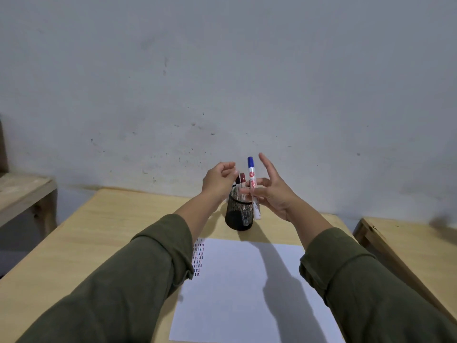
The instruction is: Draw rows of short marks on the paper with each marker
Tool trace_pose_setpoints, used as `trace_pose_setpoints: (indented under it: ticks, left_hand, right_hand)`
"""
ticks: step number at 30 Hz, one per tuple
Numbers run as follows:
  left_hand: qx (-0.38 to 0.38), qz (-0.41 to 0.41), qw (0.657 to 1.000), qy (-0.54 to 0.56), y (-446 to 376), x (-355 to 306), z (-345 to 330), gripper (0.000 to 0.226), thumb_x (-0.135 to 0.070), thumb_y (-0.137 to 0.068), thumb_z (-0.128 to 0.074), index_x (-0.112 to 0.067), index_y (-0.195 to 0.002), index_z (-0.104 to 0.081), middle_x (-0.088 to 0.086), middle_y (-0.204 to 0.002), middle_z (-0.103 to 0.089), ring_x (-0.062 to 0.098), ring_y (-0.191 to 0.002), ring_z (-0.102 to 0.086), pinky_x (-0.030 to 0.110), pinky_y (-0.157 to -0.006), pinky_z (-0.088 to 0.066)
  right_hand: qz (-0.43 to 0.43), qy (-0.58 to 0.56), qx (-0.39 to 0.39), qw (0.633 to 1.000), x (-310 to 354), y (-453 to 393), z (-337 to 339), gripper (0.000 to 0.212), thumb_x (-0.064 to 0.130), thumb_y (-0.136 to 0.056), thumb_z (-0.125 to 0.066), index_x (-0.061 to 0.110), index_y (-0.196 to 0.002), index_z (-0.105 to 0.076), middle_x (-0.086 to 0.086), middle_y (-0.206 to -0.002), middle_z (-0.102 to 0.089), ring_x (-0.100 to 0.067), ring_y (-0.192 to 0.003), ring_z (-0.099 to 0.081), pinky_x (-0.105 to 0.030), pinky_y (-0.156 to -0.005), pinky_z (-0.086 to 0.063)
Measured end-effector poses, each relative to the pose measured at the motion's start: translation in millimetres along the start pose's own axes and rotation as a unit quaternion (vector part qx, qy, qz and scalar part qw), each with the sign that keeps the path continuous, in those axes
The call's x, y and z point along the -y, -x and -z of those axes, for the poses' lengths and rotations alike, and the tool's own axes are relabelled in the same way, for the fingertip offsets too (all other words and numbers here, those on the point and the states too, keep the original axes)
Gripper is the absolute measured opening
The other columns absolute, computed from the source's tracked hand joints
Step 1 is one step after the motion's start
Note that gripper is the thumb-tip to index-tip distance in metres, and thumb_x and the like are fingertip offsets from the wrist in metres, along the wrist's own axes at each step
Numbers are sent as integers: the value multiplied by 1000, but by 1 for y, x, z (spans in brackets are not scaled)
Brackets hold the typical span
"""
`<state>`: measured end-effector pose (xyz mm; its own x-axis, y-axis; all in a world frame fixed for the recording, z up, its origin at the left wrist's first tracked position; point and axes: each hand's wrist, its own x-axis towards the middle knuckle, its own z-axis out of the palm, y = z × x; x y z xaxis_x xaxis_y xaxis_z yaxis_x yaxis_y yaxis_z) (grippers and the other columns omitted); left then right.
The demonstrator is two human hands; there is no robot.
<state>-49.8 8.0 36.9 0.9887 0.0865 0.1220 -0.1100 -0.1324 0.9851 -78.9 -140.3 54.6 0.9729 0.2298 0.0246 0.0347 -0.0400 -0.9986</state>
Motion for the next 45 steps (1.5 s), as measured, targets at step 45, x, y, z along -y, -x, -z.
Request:
trace_pose_setpoints:
  ticks: [45]
  left_hand:
    - [57, 28, 993, -102, -15, 56, -12, 55, -27, -86, -62, -26, -138, -45, 2, -140, -53, 21, -129, -48, 23, -90, -35]
  right_hand:
    - [101, 288, -90, 948, -53, -67, 9, 50, 3, -88, -59, 28, -131, -56, -8, -91, -67, -23, -88, -63, -24, -81, -52]
